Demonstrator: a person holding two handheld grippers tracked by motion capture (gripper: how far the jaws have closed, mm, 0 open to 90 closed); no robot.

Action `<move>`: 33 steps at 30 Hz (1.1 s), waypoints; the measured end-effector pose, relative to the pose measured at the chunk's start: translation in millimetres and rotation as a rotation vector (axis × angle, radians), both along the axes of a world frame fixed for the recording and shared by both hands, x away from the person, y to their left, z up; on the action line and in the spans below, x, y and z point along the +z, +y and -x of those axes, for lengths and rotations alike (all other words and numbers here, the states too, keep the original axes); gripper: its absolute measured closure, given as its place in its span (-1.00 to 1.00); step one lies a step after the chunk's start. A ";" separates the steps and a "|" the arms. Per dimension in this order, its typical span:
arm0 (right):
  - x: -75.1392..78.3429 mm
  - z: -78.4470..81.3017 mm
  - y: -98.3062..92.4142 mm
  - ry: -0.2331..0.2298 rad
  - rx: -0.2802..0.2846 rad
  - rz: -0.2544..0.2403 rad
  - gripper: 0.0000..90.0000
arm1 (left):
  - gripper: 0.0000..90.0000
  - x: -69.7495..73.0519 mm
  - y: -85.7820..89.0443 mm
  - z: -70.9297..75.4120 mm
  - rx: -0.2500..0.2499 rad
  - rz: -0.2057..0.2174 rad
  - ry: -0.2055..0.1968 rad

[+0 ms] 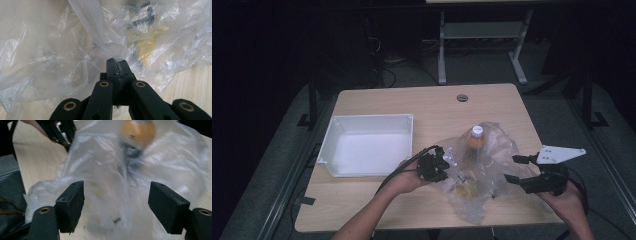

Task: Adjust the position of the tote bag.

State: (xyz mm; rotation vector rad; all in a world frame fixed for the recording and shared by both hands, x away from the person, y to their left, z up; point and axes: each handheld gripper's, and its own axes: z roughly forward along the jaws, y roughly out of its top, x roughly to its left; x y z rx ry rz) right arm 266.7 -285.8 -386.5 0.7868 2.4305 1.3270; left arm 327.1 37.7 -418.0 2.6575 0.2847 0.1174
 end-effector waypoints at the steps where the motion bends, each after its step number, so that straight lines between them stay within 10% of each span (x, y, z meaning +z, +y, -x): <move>1: 0.4 -1.1 4.5 0.000 0.015 0.004 -0.38 | 1.00 0.0 0.0 0.0 0.000 0.000 0.000; 10: 4.4 -9.1 31.0 0.021 0.089 0.036 -0.30 | 1.00 2.8 7.1 -3.2 0.012 0.023 0.004; 15: -1.7 -21.6 40.1 0.039 0.060 0.135 -0.16 | 1.00 3.3 9.5 -2.3 0.017 0.028 0.012; 23: -11.5 -38.5 38.3 0.076 0.075 0.109 0.91 | 1.00 7.3 15.8 -3.6 0.030 0.047 0.019; 33: -2.3 -31.9 38.9 0.063 0.117 0.098 0.99 | 0.59 21.6 30.5 -4.6 0.053 0.108 0.035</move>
